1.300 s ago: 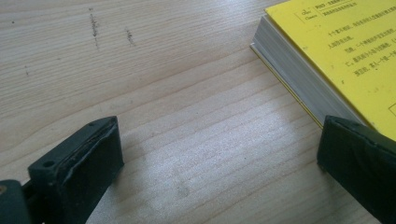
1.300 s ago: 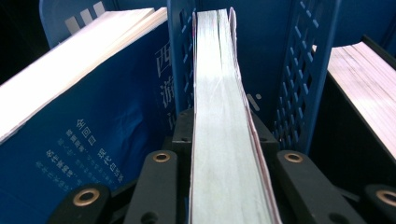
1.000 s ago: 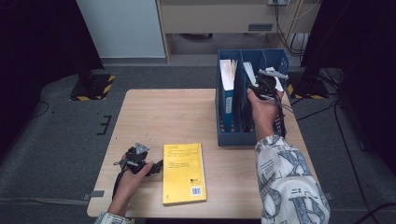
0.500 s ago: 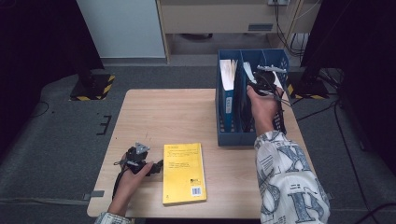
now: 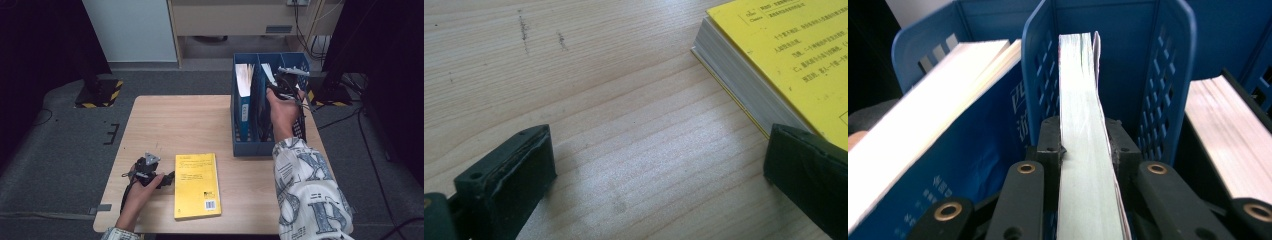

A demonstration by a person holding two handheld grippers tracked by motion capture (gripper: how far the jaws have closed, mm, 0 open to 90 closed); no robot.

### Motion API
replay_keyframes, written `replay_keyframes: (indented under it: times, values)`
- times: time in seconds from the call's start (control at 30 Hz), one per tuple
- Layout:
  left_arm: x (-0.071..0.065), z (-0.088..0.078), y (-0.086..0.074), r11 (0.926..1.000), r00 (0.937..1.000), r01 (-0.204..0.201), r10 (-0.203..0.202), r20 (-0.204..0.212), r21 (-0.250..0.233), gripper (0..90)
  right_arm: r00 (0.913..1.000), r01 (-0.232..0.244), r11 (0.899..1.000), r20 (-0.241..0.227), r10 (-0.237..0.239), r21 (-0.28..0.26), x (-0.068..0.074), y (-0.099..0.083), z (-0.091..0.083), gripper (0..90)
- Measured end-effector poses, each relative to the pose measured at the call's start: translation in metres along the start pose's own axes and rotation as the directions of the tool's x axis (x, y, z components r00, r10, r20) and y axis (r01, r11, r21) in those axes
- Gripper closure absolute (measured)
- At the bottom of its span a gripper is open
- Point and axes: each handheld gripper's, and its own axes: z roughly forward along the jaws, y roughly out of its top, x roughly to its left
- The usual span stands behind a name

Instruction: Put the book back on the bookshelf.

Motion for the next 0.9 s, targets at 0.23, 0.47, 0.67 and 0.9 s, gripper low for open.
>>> replay_keyframes:
  times: [0.23,0.47,0.67,0.9]
  values:
    - [0.0,0.0,0.0,1.0,1.0,0.0,0.0,0.001,0.0,0.0,0.9998,0.006,1.0,0.019,-0.005,-0.018,0.002,0.007,0.006,73.6]
    - [0.0,0.0,0.0,1.0,1.0,-0.001,0.001,0.003,0.001,0.0,0.9995,0.011,1.0,0.03,-0.01,-0.016,0.005,0.005,0.015,73.6]
    - [0.0,0.0,0.0,1.0,1.0,-0.002,0.002,0.003,0.001,0.0,0.9993,0.002,1.0,0.038,-0.001,-0.007,0.005,0.001,0.022,73.6]
    - [0.0,0.0,0.001,1.0,1.0,-0.002,0.002,0.003,0.001,0.0,0.9991,-0.004,1.0,0.043,0.005,-0.012,0.005,0.0,0.026,73.5]
